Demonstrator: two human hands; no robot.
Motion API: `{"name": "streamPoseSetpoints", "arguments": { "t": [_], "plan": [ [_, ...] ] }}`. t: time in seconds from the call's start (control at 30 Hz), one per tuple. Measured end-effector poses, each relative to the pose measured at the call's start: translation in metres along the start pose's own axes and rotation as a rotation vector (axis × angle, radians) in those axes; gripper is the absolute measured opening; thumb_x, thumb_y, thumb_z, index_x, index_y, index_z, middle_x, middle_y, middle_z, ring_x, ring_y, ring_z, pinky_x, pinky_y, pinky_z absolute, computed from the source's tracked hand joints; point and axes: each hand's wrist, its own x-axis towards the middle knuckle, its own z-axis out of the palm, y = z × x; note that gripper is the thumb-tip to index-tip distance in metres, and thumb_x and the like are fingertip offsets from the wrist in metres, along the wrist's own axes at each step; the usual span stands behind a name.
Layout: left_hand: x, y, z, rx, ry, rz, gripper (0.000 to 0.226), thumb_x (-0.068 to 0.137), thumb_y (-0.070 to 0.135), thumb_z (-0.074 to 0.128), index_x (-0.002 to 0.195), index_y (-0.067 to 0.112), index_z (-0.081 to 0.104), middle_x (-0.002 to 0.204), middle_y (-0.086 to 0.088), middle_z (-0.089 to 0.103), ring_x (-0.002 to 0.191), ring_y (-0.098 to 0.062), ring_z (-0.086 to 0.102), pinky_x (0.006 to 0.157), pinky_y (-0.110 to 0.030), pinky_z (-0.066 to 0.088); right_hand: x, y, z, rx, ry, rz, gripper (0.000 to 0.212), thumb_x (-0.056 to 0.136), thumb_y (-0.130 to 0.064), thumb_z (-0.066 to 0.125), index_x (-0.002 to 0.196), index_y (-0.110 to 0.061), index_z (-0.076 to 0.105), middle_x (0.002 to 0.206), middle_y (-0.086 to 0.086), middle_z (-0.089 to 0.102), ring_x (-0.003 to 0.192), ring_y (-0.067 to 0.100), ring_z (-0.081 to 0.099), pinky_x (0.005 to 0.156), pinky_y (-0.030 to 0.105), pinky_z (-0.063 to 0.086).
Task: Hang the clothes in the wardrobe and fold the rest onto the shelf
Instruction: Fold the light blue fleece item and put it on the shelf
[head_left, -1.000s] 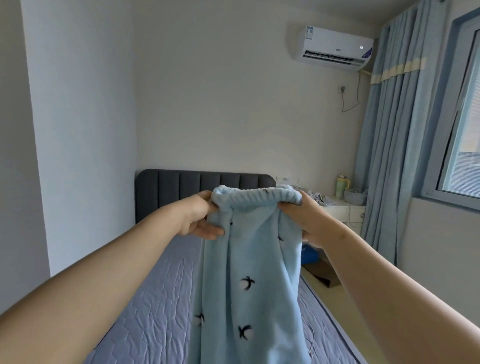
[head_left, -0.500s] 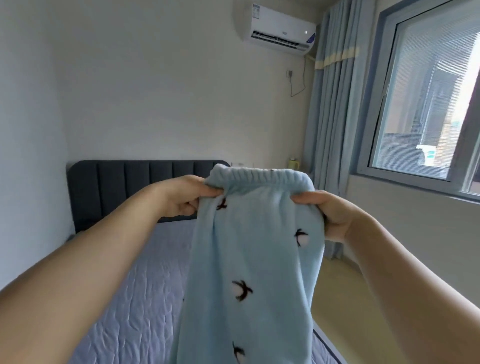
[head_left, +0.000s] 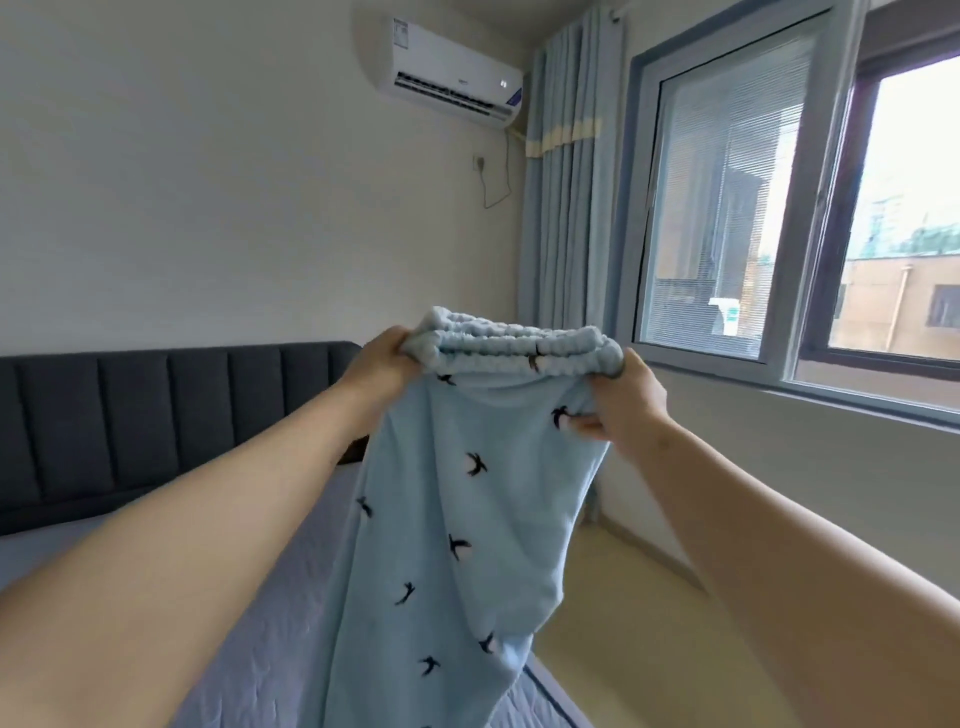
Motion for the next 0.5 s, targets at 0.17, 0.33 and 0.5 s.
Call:
{"name": "streamPoseSetpoints", "arguments": {
  "t": [0.17,0.33,0.5],
  "plan": [
    [0.015,0.057,-0.01,-0.159,0.17,0.233,0.018,0.088,0.001,0.049,0.103,0.01,0.055,0.099,-0.004,0.06,0.089,-0.015,0.055,0.081,-0.03,0.045,0.011,-0.05,-0.014,0.012,0.147,-0.314,0.02,0.081,-0.003,0.047,0.077,-0.022,0.045,0.077,0.003,0.052,0.076,0.023,0.053,0.072,0.046,0.054],
    [0.009,0.069,-0.016,-0.333,0.133,0.209,0.015,0.094,0.008,0.048,0.108,0.015,0.051,0.103,-0.007,0.061,0.09,-0.02,0.062,0.082,-0.029,0.05,0.0,-0.069,-0.023,-0.026,0.253,-0.459,0.013,0.082,-0.016,0.057,0.084,-0.024,0.047,0.068,-0.007,0.052,0.059,0.009,0.048,0.05,0.021,0.038],
    [-0.01,0.064,-0.02,-0.095,0.147,0.143,0.011,0.095,0.019,0.049,0.099,0.01,0.055,0.074,-0.001,0.055,0.052,-0.01,0.055,0.043,-0.016,0.04,-0.022,-0.07,-0.034,-0.144,0.321,-0.42,0.03,0.079,-0.036,0.066,0.063,-0.025,0.043,0.06,-0.01,0.046,0.053,0.006,0.041,0.047,0.022,0.032]
  ]
}}
